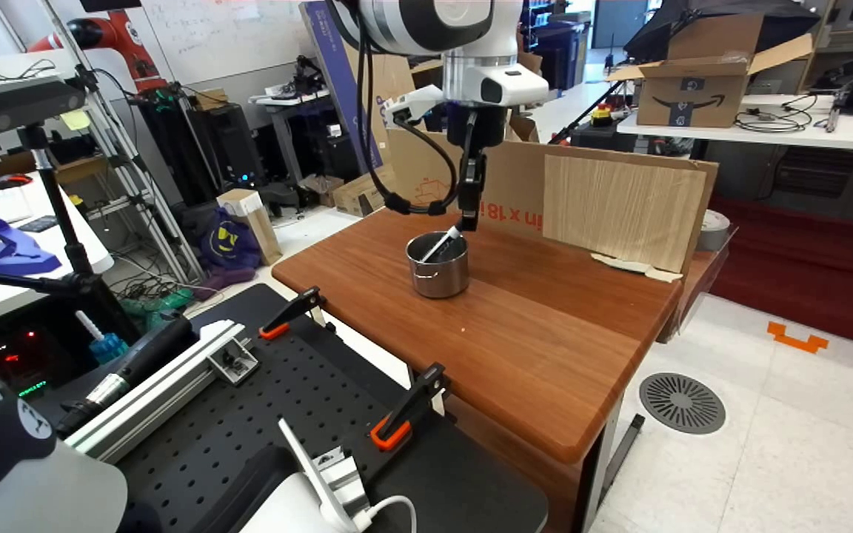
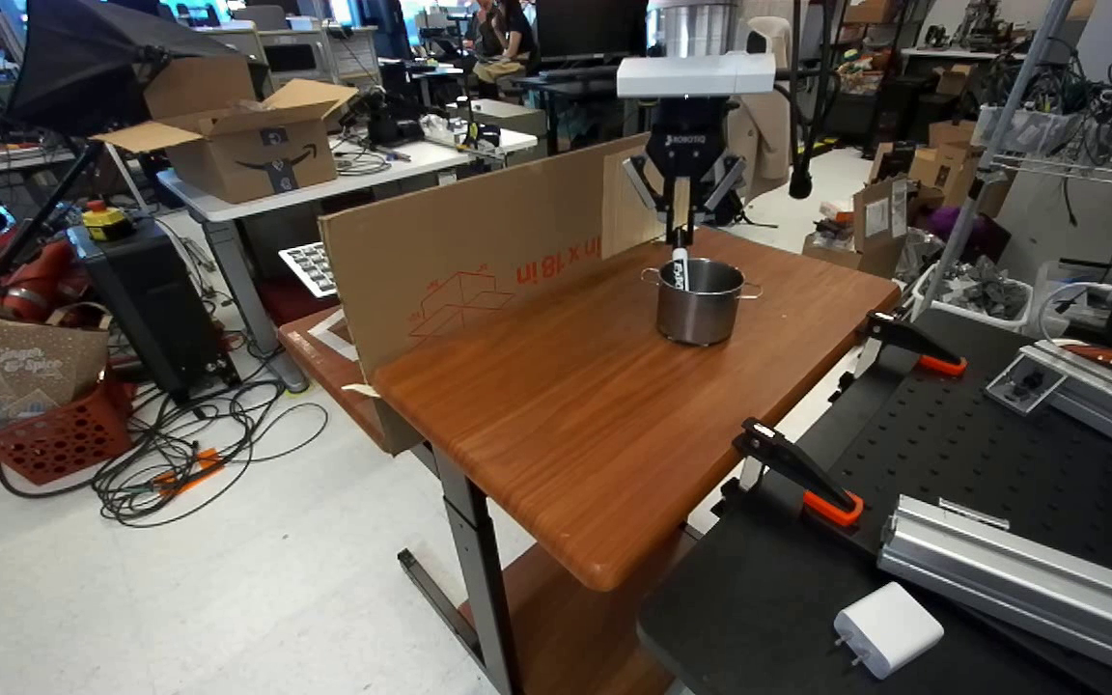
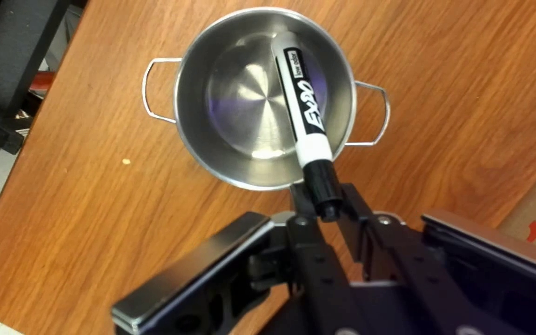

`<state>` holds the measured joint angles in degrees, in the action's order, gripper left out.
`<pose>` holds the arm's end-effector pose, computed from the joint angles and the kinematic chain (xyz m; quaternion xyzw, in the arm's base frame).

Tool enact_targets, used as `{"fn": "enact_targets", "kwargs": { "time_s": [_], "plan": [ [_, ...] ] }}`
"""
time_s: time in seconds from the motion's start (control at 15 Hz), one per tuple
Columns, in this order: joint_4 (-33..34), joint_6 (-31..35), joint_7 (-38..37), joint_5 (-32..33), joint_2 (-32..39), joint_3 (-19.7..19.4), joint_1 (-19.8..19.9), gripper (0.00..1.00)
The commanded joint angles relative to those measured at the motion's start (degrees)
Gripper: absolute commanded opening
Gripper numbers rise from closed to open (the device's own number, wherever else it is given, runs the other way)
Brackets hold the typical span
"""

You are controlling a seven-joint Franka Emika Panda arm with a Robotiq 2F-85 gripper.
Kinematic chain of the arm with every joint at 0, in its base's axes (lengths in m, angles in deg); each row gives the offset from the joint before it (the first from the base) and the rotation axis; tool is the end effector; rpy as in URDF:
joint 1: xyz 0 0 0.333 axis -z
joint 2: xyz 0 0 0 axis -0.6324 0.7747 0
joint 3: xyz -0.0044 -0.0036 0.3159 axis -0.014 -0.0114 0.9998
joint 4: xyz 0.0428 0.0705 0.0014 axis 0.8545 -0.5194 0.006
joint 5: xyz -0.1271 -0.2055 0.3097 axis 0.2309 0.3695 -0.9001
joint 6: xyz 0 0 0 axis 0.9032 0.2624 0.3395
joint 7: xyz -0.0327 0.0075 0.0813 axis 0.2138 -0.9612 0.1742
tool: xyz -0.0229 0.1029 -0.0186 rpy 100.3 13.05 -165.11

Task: Remove the marker from the silver pot and put it on the table

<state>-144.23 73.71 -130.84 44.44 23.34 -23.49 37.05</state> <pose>0.5762 -0.0170 0.2294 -0.8904 0.4522 0.0516 0.0007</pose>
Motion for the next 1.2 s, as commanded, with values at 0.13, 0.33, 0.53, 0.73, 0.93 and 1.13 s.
{"fn": "enact_targets", "kwargs": {
  "time_s": [0.13,0.33,0.53,0.73,0.93,1.13],
  "plan": [
    [-2.29,-2.50,2.85,-0.86,-7.05,-0.71,0.99,0.05],
    [-1.57,-3.91,4.67,-4.33,-9.71,-0.86,3.18,0.05],
    [0.87,-6.48,7.19,-10.71,-8.86,-1.03,6.00,0.05],
    [2.63,-6.72,7.54,-16.31,-6.56,-1.39,7.88,0.05],
    [4.59,-6.55,6.66,-20.57,-3.53,-1.48,9.03,0.05],
    [7.07,-6.70,5.90,-23.72,-0.33,-1.47,9.74,0.05]
  ]
}}
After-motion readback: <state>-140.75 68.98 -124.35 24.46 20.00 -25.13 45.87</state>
